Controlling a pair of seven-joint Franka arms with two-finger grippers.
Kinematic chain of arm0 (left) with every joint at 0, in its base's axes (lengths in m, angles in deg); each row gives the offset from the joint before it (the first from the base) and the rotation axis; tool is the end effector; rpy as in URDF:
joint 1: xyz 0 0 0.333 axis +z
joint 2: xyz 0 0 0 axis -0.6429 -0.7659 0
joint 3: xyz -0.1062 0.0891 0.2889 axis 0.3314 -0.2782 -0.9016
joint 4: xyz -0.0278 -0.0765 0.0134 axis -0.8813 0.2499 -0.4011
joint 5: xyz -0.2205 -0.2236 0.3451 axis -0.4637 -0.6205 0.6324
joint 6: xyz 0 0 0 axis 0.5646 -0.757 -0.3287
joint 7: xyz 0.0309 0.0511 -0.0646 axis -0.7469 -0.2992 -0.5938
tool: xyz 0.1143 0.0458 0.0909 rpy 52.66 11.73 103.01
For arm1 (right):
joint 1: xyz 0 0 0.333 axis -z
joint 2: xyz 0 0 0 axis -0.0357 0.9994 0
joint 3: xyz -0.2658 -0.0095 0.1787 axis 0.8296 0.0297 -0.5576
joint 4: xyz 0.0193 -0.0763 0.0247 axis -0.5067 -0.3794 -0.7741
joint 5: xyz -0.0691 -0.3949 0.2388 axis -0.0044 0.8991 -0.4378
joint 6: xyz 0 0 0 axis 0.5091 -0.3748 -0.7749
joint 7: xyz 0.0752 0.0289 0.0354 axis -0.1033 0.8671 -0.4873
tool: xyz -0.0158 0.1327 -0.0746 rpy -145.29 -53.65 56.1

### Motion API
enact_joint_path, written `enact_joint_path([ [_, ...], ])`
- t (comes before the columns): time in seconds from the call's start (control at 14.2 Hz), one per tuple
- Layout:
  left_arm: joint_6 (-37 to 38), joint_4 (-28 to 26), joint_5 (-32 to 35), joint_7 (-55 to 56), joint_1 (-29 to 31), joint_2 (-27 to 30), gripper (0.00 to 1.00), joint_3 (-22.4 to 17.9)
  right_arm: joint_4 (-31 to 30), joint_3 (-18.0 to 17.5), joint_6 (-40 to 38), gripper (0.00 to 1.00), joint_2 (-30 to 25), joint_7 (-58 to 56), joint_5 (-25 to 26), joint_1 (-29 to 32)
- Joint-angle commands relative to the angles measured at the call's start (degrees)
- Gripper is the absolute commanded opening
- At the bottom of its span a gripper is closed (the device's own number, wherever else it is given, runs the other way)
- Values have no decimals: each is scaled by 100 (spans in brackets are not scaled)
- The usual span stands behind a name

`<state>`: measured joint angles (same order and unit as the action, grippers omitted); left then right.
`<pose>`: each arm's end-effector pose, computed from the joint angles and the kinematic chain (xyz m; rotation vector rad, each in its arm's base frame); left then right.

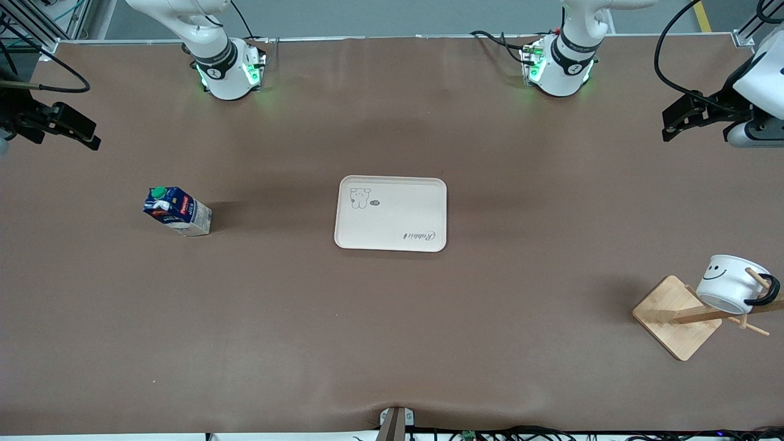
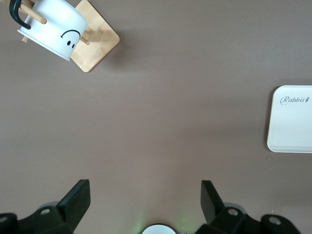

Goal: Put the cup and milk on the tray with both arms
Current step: 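Move the right gripper toward the milk carton while the left gripper reaches the mug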

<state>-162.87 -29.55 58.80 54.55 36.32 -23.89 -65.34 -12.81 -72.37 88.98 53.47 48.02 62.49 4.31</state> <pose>0.5999 -0.0597 0.6266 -3.0918 0.0730 0.0611 0.5990 0.0099 0.6252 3.1041 -0.1930 -0.0585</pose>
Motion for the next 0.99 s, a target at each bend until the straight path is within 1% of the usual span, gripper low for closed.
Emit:
enact_joint_path([
  [0.0, 58, 23, -154, -93, 17, 80, 100, -25, 154, -24, -82, 100, 44, 4, -65, 64],
  [0.21, 58, 32, -145, -41, 17, 63, 100, -34, 259, -24, -38, 100, 53, 56, -38, 37],
  [0.35, 58, 49, -110, -49, 17, 36, 100, -34, 330, -24, 32, 100, 184, 57, -4, 46],
  [0.63, 49, 58, -31, -76, 35, -16, 100, -86, 365, -24, 41, 100, 273, 30, -38, 81],
  [0.92, -126, -47, -109, -189, 368, -8, 100, -139, 374, 2, -20, 100, 255, 4, -65, 99],
])
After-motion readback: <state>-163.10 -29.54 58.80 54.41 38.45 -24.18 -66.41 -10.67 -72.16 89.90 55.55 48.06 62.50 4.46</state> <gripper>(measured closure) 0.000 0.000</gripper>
